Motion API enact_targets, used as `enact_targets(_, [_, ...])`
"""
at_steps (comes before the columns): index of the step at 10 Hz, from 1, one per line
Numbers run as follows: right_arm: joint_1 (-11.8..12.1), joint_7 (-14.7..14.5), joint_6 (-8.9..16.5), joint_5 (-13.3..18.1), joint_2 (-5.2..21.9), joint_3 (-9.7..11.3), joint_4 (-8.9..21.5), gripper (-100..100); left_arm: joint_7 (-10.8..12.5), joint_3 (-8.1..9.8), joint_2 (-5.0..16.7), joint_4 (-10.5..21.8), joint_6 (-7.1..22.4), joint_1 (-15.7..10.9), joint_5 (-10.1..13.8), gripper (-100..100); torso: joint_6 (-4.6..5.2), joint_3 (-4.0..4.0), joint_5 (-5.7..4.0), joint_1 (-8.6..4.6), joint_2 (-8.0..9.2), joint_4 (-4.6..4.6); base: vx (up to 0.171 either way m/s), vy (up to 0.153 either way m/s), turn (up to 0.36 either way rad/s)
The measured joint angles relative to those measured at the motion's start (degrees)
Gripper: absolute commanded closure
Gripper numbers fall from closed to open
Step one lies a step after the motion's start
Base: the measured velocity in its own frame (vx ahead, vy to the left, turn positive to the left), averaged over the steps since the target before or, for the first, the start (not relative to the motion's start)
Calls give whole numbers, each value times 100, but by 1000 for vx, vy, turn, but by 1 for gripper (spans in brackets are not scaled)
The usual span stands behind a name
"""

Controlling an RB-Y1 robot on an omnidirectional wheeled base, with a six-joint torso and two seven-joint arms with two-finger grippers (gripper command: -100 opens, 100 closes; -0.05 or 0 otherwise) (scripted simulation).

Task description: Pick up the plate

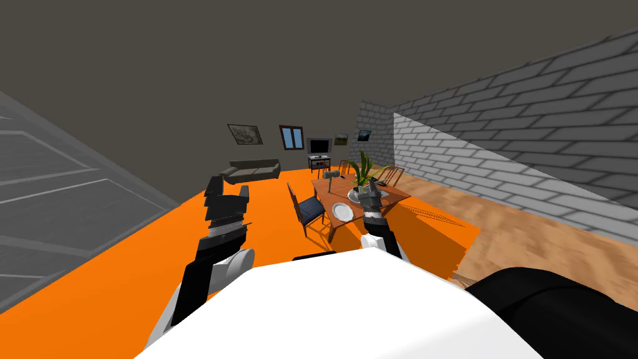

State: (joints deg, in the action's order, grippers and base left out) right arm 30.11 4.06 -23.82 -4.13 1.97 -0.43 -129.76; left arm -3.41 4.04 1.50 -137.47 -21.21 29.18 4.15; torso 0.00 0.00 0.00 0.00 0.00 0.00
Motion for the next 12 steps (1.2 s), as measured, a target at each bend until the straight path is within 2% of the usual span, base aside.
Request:
enact_targets(4, [-96, 34, 437, 470, 335, 198, 429, -100, 0, 0, 0, 0, 0, -1, 0, 0, -2, 7, -4, -17, 12, 3, -33, -35, 140])
enact_targets(8, [-195, 13, 916, 890, 411, 426, 709, -100, 0, 0, 0, 0, 0, -1, 0, 0, -2, 4, -2, -10, 7, 1, -22, -24, 109])
enact_targets(10, [-277, 47, 1158, 1072, 516, 471, 913, -100, 0, 0, 0, 0, 0, -1, 0, 0, -1, 4, -3, -13, 7, 1, -25, -28, 118])
enact_targets(12, [-213, 52, 1381, 1310, 563, 608, 1027, -100, 0, 0, 0, 0, 0, -1, 0, 0, -1, 6, -3, -13, 11, 2, -32, -28, 139])
